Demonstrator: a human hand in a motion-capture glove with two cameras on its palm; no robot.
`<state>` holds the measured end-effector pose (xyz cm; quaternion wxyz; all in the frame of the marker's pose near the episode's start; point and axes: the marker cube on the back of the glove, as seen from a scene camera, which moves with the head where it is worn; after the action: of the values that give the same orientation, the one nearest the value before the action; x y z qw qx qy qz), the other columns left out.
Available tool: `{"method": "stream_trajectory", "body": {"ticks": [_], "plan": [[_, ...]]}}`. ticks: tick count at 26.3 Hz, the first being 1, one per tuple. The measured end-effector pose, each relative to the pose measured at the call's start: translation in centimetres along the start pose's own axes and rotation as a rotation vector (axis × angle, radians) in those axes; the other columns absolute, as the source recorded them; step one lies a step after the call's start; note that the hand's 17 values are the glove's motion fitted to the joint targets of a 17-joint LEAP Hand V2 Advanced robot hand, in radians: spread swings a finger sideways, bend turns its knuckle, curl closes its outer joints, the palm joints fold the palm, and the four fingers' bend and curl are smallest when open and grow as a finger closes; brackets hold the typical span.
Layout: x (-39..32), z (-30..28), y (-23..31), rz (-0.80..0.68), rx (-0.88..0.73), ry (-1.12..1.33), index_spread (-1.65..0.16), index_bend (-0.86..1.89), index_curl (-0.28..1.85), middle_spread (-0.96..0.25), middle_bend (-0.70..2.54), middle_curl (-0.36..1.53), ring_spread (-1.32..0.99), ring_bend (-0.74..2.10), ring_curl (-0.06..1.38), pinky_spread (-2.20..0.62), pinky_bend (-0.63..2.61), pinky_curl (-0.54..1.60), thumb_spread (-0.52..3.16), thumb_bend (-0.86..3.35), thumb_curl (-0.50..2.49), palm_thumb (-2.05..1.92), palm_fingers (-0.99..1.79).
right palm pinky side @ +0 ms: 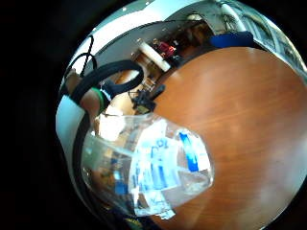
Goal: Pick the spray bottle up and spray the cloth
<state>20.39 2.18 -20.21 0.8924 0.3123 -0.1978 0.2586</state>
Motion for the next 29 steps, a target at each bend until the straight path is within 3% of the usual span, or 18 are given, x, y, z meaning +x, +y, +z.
{"method": "stream_trajectory", "body": {"ticks": [7,17,29], "plan": [[-0.1,0.7,-0.9,0.091,0.033,-0.011,-0.40,-0.07,-0.03,-0.15,0.76,0.46,-0.19,0.90,0.41,-0.17,0.81,0.38,0.92,0.13,0.53,0.99,0.87],[-0.3,1.7,-2.4,0.051,0.061,-0.043,-0.31,0.09,0.06,-0.17,0.76,0.48,-0.20,0.88,0.43,-0.24,0.69,0.37,0.79,0.05,0.58,1.02,1.15],[0.0,0.8,-2.0,0.114,0.267,0.082,-0.28,0.12,0.17,-0.17,0.78,0.50,-0.22,0.84,0.44,-0.30,0.58,0.35,0.66,-0.02,0.63,1.05,1.29]]}}
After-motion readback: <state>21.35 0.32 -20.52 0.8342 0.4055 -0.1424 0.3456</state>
